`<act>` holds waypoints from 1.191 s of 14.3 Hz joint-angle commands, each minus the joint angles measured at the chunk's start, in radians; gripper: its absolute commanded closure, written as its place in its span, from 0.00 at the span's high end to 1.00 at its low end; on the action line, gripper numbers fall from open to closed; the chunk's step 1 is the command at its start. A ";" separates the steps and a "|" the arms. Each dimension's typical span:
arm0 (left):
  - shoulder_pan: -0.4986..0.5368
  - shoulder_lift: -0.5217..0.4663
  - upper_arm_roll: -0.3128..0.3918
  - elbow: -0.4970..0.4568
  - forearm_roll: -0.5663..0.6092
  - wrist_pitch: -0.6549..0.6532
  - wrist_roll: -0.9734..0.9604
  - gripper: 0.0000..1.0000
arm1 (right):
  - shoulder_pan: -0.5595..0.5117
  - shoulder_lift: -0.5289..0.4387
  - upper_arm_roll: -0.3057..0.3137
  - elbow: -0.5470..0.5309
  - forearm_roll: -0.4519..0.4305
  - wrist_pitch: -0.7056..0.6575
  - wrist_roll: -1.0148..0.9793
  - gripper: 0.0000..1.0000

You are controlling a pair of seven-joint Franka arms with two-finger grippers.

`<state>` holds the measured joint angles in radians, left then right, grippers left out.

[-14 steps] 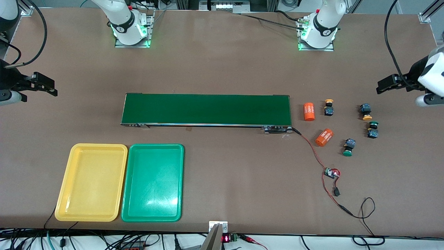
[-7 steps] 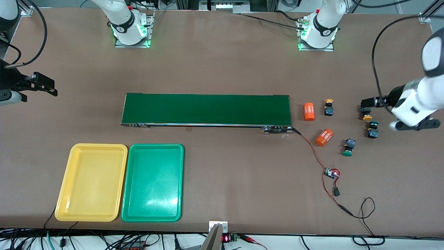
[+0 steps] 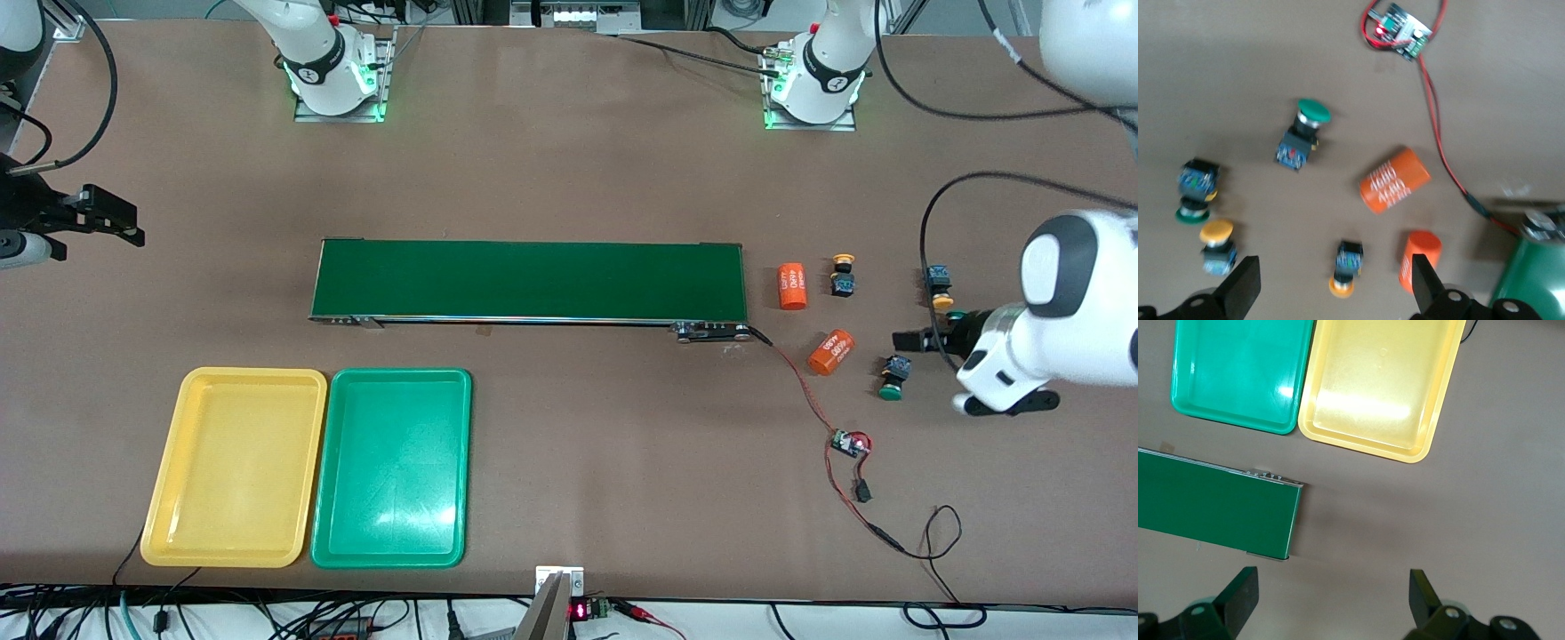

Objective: Sort buttons by color to trays
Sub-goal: 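Lower the left gripper over the green-capped button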

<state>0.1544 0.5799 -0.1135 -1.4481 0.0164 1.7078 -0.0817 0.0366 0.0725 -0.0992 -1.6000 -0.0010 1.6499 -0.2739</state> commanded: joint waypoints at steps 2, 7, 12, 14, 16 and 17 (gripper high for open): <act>0.026 0.110 -0.002 0.054 0.007 0.027 0.008 1.00 | -0.015 0.004 0.000 0.011 0.009 -0.013 0.010 1.00; 0.037 0.169 -0.002 0.043 0.007 0.033 0.078 1.00 | -0.015 0.004 -0.002 0.011 0.009 -0.015 0.010 1.00; 0.056 0.212 -0.002 0.041 0.008 0.088 0.160 1.00 | -0.015 0.004 -0.002 0.009 0.007 -0.016 0.007 1.00; 0.068 0.230 -0.002 0.041 0.008 0.122 0.200 1.00 | -0.015 0.004 -0.002 0.009 0.007 -0.016 0.007 1.00; 0.076 0.239 0.000 0.041 0.008 0.148 0.240 1.00 | -0.015 0.004 -0.002 0.009 0.007 -0.018 0.007 1.00; 0.076 0.242 0.000 0.041 0.011 0.156 0.253 1.00 | -0.015 0.004 -0.002 0.009 0.007 -0.016 0.007 1.00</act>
<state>0.2230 0.8043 -0.1115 -1.4331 0.0167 1.8537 0.1220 0.0276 0.0737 -0.1031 -1.6001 -0.0010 1.6457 -0.2734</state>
